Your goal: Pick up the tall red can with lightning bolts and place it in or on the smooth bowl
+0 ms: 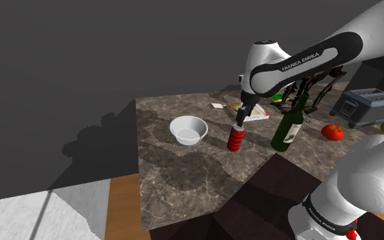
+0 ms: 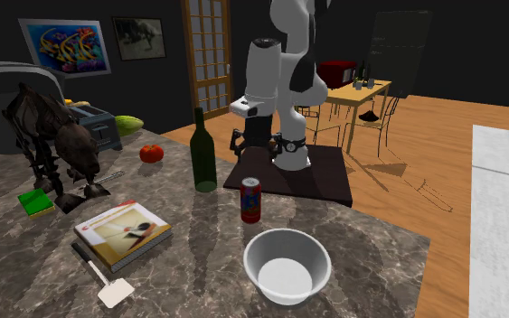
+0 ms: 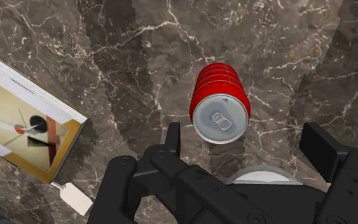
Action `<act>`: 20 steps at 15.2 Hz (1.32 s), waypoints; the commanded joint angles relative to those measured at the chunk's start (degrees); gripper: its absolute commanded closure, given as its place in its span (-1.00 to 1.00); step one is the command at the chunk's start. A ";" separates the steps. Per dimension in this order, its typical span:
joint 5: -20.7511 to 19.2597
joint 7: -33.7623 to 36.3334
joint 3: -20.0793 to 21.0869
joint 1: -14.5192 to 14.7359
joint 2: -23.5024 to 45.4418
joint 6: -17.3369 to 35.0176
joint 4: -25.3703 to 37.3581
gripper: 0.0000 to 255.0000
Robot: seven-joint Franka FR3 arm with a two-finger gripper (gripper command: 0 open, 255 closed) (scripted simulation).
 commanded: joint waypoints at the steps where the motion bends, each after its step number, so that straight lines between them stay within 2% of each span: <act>1: 0.18 -0.94 -0.67 0.10 4.76 4.37 0.49 -1.00; 9: 0.13 -1.39 -1.39 -0.13 11.77 12.50 -0.63 -1.00; 17: 0.12 -1.39 -1.42 -0.14 12.21 13.02 -0.72 -1.00; 18: 0.12 -1.39 -1.42 -0.14 12.21 13.02 -0.72 1.00; 20: 0.12 -1.40 -1.43 -0.15 12.20 13.02 -0.72 1.00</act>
